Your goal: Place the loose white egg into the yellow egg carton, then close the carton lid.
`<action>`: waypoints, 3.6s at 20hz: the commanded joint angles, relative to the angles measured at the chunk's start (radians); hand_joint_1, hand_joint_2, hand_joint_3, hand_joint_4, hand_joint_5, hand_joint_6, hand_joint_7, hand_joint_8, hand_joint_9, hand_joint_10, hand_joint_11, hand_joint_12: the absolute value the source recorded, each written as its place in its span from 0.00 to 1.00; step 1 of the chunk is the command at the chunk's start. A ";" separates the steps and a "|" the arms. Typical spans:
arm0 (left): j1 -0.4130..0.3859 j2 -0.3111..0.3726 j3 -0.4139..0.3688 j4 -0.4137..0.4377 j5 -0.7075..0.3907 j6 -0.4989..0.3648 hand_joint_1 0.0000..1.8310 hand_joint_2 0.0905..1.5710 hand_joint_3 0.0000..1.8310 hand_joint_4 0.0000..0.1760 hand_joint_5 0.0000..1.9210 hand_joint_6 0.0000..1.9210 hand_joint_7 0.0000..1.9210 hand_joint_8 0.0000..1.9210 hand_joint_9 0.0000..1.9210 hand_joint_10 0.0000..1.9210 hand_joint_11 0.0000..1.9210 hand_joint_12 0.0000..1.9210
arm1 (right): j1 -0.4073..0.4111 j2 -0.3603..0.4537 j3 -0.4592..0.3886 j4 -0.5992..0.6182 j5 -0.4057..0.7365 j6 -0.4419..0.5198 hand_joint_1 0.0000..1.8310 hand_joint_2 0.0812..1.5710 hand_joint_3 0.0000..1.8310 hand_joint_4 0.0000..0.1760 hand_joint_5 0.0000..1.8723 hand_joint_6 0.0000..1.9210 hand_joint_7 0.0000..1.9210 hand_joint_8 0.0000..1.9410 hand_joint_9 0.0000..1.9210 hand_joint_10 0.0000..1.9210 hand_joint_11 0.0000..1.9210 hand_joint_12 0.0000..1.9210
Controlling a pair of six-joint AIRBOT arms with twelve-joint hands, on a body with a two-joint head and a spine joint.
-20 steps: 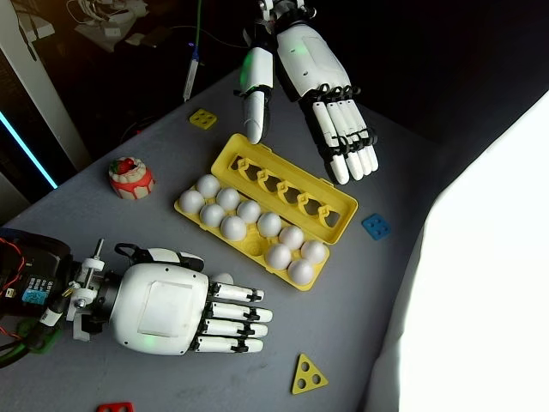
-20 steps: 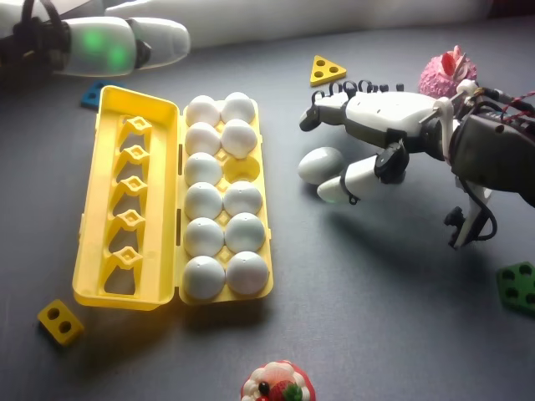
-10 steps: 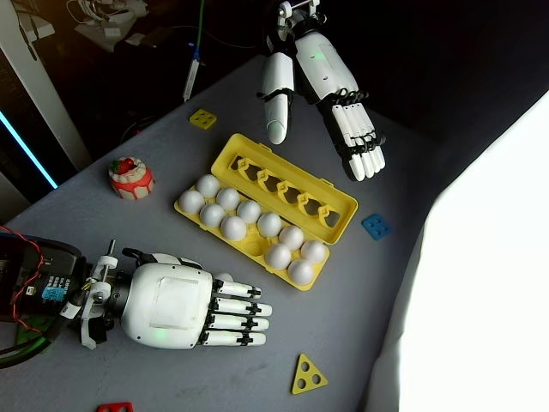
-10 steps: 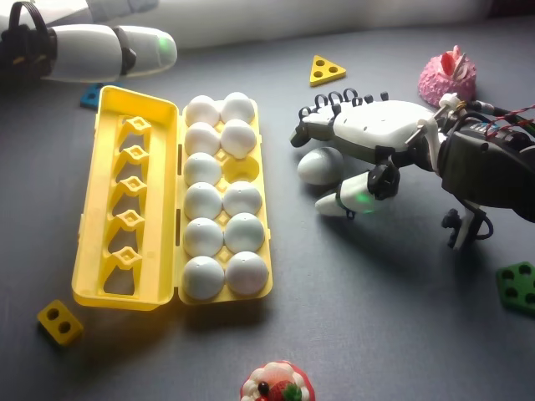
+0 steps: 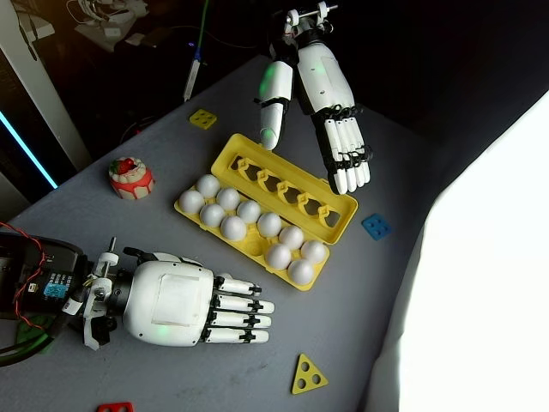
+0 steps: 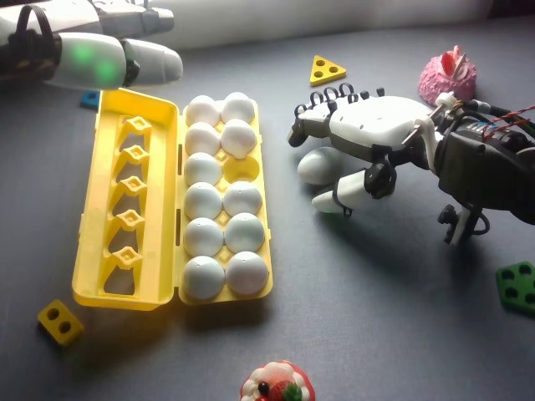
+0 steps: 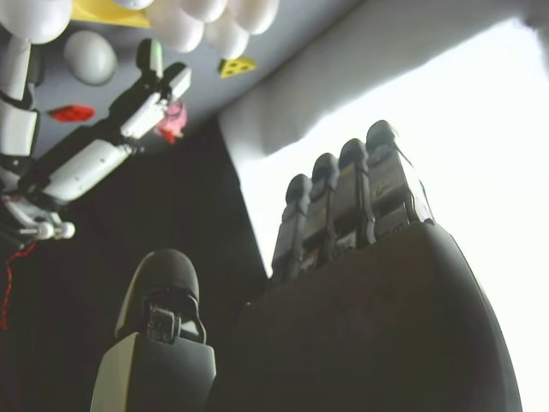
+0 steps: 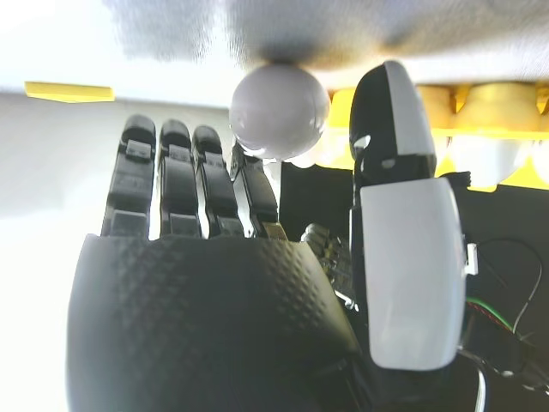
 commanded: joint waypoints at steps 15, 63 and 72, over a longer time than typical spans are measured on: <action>0.080 0.011 -0.098 1.790 0.332 -2.028 0.00 0.81 0.00 0.17 0.03 0.01 0.02 0.00 0.00 0.00 0.01 0.02 | -0.001 -0.007 0.003 -0.014 0.119 0.000 0.60 0.76 0.00 0.00 0.41 0.66 0.22 0.01 0.03 0.22 0.00 0.46; 0.087 0.029 -0.035 1.155 0.319 -0.984 0.03 0.82 0.00 0.13 0.02 0.01 0.02 0.01 0.00 0.00 0.01 0.00 | 0.066 -0.165 0.056 -0.065 0.381 0.562 0.61 0.74 0.00 0.00 0.45 0.63 0.29 0.00 0.01 0.37 0.00 0.68; 0.088 0.030 0.012 1.148 0.283 -0.983 0.00 0.81 0.00 0.19 0.01 0.00 0.00 0.00 0.00 0.00 0.00 0.00 | 0.048 -0.193 0.078 -0.088 0.376 0.562 0.61 0.74 0.00 0.00 0.45 0.62 0.29 0.00 0.01 0.37 0.00 0.67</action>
